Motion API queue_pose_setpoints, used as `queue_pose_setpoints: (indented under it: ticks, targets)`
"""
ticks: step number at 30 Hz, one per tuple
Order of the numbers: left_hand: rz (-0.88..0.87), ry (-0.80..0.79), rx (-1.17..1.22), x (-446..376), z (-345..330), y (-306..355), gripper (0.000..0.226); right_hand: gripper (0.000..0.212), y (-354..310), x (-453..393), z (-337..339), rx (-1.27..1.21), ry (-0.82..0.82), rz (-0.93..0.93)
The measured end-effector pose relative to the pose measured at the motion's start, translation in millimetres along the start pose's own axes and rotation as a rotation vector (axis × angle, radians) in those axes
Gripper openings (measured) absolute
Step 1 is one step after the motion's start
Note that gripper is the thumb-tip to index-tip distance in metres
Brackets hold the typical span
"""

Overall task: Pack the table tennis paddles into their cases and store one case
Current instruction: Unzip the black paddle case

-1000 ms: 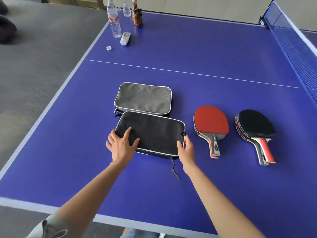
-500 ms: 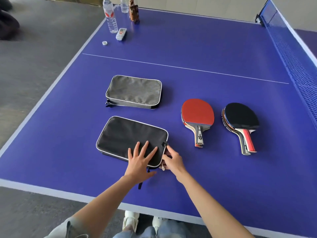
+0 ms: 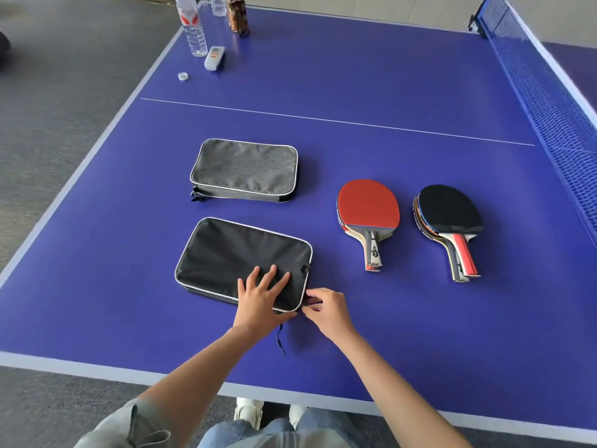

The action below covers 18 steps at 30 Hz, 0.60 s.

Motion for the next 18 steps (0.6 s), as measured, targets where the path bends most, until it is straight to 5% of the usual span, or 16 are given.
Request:
queue_pose_setpoints:
  ticks: [13,18]
  targets:
    - [0.010,-0.019,-0.003,2.0,-0.1,3.5,0.081,0.005,-1.8,5.3,-13.1,0.215,0.117,-0.069]
    - [0.017,-0.027,-0.007,0.5,-2.0,2.4,0.080,0.010,1.1,-5.2,-8.6,0.325,0.038,-0.055]
Point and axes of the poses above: each hand's wrist, its own x-axis away from the middle knuckle, its own z-axis out of the back of the hand, y = z × x, the point moved 8 cm from there along -x, towards the middle knuckle, and after that the axes turned 10 degrees about -y, right-handed, at the moved point
